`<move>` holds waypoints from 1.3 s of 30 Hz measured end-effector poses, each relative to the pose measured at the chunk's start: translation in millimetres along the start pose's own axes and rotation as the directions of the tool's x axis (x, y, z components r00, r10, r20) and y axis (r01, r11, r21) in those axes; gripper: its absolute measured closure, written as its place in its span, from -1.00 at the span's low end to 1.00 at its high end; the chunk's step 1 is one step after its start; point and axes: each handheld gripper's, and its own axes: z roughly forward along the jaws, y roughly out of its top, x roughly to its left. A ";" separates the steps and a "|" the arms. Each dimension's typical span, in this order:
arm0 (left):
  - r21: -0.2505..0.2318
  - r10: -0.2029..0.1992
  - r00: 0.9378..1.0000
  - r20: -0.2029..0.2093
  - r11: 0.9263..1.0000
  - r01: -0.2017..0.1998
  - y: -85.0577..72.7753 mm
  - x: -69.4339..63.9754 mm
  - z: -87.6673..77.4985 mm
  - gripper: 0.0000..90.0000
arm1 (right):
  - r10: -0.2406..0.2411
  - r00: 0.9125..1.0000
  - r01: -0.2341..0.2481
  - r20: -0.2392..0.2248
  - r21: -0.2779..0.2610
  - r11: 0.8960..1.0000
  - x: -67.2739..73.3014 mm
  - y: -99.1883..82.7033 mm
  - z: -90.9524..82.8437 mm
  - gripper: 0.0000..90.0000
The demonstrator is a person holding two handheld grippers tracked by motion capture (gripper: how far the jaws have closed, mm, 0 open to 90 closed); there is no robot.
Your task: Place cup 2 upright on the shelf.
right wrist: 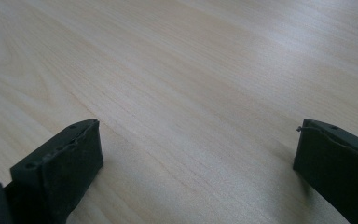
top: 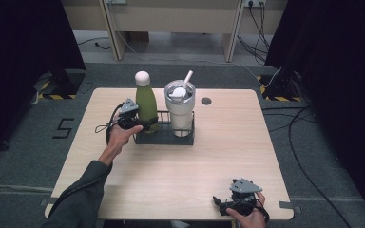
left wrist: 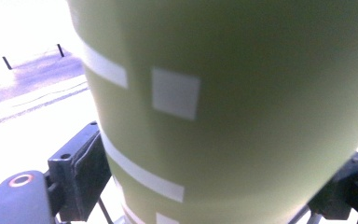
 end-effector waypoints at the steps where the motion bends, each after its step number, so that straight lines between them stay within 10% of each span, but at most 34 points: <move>1: 0.000 0.003 1.000 0.002 1.000 -0.003 0.2 -0.1 -0.5 -0.67 | 0.000 1.000 0.000 0.000 0.000 1.000 0.0 0.0 0.0 -0.97; 39: -0.007 -0.015 0.999 0.028 1.000 0.015 4.7 -8.7 -54.6 -0.67 | 0.000 1.000 0.000 0.001 -0.001 1.000 0.2 0.0 0.3 -0.98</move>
